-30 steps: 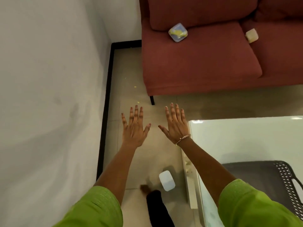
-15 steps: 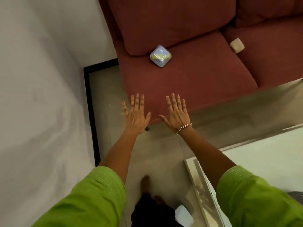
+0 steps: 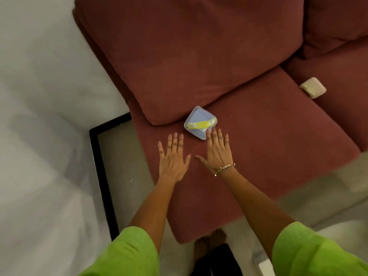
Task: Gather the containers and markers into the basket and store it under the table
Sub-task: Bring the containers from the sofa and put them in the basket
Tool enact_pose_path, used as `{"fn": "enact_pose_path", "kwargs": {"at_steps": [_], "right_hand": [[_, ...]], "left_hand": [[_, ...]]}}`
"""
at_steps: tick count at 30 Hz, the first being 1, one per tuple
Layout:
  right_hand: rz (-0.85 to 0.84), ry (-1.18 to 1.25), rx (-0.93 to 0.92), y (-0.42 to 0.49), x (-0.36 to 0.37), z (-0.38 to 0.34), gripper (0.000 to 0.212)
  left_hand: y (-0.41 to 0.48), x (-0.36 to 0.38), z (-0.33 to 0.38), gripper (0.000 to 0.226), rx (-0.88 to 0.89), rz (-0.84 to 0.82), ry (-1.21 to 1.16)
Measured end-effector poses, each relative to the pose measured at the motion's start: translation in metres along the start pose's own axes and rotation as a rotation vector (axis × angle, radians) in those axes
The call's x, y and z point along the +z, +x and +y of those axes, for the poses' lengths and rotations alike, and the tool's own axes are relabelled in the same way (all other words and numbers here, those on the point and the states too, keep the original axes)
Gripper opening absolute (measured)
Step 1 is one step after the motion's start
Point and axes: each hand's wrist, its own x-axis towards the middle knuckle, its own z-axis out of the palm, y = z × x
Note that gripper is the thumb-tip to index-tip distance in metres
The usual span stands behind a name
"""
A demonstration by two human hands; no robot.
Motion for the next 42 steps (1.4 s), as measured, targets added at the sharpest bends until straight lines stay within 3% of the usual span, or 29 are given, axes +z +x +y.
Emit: {"fn": "enact_pose_path", "kwargs": {"at_steps": [9, 16, 21, 24, 26, 30, 34, 42], "right_hand": [[0.047, -0.120, 0.187, 0.103, 0.064, -0.016, 0.088], [0.166, -0.298, 0.177, 0.123, 0.058, -0.013, 0.019], [0.262, -0.355, 0.121, 0.110, 0.036, 0.010, 0.013], [0.259, -0.180, 0.279, 0.087, 0.009, 0.032, 0.027], [0.270, 0.095, 0.387, 0.066, -0.004, 0.050, 0.041], [0.453, 0.594, 0.641, 0.007, -0.027, 0.103, 0.040], [0.504, 0.957, 0.896, -0.072, -0.035, 0.164, 0.048], [0.668, 1.318, 1.156, -0.269, -0.031, 0.278, 0.026]], "left_hand": [[0.085, 0.065, -0.029, 0.074, -0.061, 0.024, 0.018], [0.095, 0.062, -0.020, 0.074, -0.006, 0.012, 0.017], [0.091, 0.047, -0.004, 0.073, 0.021, 0.018, 0.014], [0.083, 0.033, 0.017, 0.074, 0.077, 0.020, 0.020], [0.075, 0.027, 0.039, 0.073, 0.126, 0.003, 0.013], [0.058, 0.021, 0.101, 0.073, 0.286, -0.019, 0.008], [0.032, 0.020, 0.175, 0.072, 0.470, -0.033, 0.002], [-0.064, 0.045, 0.330, 0.066, 0.776, -0.126, 0.059]]}}
